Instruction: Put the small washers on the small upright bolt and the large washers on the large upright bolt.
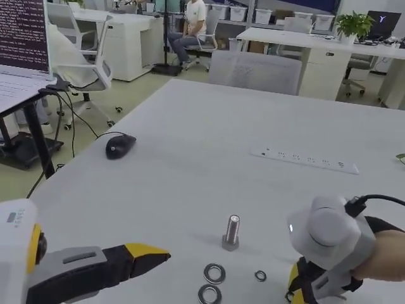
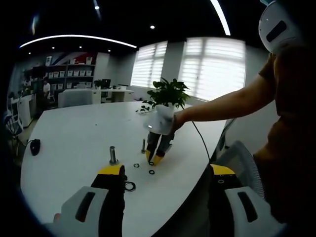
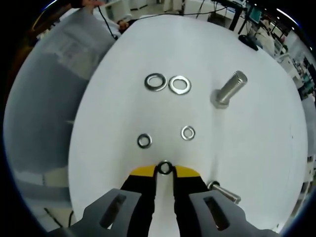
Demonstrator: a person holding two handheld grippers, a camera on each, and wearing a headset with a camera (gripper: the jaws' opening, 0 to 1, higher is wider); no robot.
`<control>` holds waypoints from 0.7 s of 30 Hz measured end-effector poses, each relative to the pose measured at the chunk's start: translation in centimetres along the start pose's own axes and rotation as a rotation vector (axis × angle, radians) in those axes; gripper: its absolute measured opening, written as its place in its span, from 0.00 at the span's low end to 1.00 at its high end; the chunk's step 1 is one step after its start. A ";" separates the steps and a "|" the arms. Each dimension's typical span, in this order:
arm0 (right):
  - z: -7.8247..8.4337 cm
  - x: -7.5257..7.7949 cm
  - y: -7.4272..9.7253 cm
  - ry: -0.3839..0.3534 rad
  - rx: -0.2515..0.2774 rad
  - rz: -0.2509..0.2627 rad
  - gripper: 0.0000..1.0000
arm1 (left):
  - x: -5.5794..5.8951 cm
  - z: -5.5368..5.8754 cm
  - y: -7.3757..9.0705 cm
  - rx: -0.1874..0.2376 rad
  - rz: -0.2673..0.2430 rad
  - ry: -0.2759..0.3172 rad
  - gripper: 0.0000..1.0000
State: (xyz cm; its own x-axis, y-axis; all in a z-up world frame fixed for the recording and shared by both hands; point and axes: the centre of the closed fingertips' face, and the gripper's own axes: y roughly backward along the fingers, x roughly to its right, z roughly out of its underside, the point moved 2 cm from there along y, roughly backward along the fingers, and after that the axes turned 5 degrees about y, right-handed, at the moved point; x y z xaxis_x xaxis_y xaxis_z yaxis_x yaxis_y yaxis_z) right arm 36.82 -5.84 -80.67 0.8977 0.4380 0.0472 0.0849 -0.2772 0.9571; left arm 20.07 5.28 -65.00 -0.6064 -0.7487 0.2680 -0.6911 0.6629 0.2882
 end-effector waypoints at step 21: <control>1.3 0.0 3.0 -0.049 0.010 0.025 0.12 | 0.1 0.3 -0.6 -0.021 0.009 -0.002 0.67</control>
State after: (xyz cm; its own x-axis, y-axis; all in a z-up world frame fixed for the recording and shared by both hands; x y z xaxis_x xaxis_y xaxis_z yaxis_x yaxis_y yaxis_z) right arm 37.61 -7.77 -78.20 0.9197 0.3885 0.0571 0.0662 -0.2967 0.9527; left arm 20.33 4.83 -65.43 -0.6131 -0.7427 0.2692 -0.6772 0.6696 0.3050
